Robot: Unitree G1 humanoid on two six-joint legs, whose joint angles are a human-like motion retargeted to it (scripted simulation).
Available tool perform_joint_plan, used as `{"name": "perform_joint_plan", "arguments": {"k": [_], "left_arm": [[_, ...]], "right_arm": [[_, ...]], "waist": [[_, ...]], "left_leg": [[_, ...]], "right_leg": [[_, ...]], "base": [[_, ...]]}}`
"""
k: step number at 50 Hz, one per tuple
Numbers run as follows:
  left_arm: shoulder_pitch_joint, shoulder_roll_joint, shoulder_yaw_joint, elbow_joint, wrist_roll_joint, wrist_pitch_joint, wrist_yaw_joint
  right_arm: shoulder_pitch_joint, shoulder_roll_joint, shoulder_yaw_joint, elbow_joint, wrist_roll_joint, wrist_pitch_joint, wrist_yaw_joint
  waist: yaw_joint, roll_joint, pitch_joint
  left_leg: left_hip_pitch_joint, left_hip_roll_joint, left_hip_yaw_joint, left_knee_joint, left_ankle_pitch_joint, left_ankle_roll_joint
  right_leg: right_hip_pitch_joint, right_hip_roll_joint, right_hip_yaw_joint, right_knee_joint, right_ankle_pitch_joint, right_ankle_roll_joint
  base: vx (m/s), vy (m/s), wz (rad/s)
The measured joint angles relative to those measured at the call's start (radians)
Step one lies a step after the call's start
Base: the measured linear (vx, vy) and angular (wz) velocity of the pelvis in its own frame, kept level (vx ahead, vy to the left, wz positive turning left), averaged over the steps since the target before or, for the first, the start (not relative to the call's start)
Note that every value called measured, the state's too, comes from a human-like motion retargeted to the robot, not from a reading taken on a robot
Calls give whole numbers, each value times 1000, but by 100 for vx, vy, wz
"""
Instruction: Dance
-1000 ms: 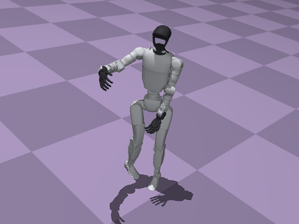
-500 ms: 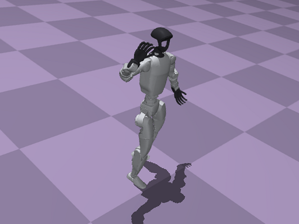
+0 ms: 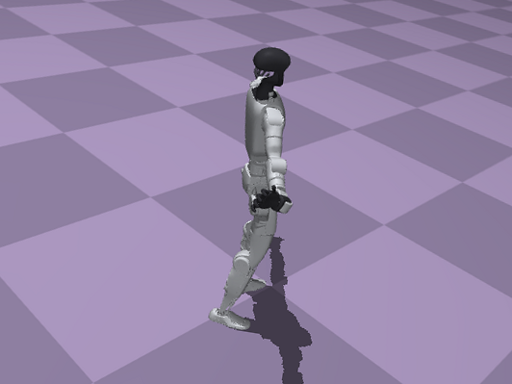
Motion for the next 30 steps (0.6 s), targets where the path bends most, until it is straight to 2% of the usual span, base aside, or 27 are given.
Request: {"name": "perform_joint_plan", "arguments": {"k": [2, 5, 7, 8, 11, 16, 21, 25, 30], "left_arm": [[-81, 13, -28, -1, -80, -42, 7], [-229, 21, -93, -12, -185, -114, 18], [-339, 6, -145, -33, -220, -163, 25], [-396, -8, -177, -47, -231, -184, 31], [-576, -89, -285, -105, -239, -237, 48], [-831, -323, -419, -251, -195, -328, 112], [-974, -520, -511, -405, -173, -408, 165], [-1026, -637, -561, -541, -124, -433, 179], [-1042, -746, -635, -767, -42, -465, 203]], "right_arm": [[13, 11, -32, 77, 45, -5, 24], [34, 39, -73, 179, 126, 1, 70], [40, 71, -89, 228, 191, 19, 105], [42, 90, -96, 246, 230, 30, 126], [48, 171, -117, 281, 335, 61, 196], [63, 345, -126, 299, 515, 132, 293], [40, 532, -48, 298, 642, 208, 401], [17, 651, 44, 291, 706, 286, 477], [-21, 753, 162, 302, 731, 398, 626]], "waist": [[-6, 23, -9], [-60, 56, -20], [-112, 80, -29], [-129, 90, -35], [-174, 104, -56], [-149, 85, -85], [-119, 65, -90], [-83, 62, -86], [-75, 75, -76]], "left_leg": [[-15, -15, -52, 14, -16, 1], [-31, -49, -173, 10, -29, 5], [-63, -65, -273, 26, -28, 2], [-83, -70, -317, 37, -25, -3], [-132, -94, -417, 59, -14, -11], [-179, -103, -412, 78, -3, -17], [-236, -92, -387, 150, -26, 21], [-270, -51, -328, 197, 37, 44], [-285, -43, -367, 220, 44, 21]], "right_leg": [[-52, 36, 203, 38, 1, -18], [-147, 187, 666, 133, 62, -39], [-189, 285, 861, 190, 101, -29], [-205, 314, 906, 208, 112, -32], [-246, 325, 882, 229, 141, -63], [-208, 284, 715, 158, 103, -139], [-210, 256, 619, 150, 97, -131], [-207, 253, 583, 154, 98, -127], [-187, 259, 536, 154, 87, -137]], "base": [[37, 21, 126], [26, 16, 198], [15, 9, 234], [9, 7, 225], [3, 6, 213], [-5, 4, 143], [-14, 2, 99], [-9, 5, 46], [-3, 3, 40]]}}
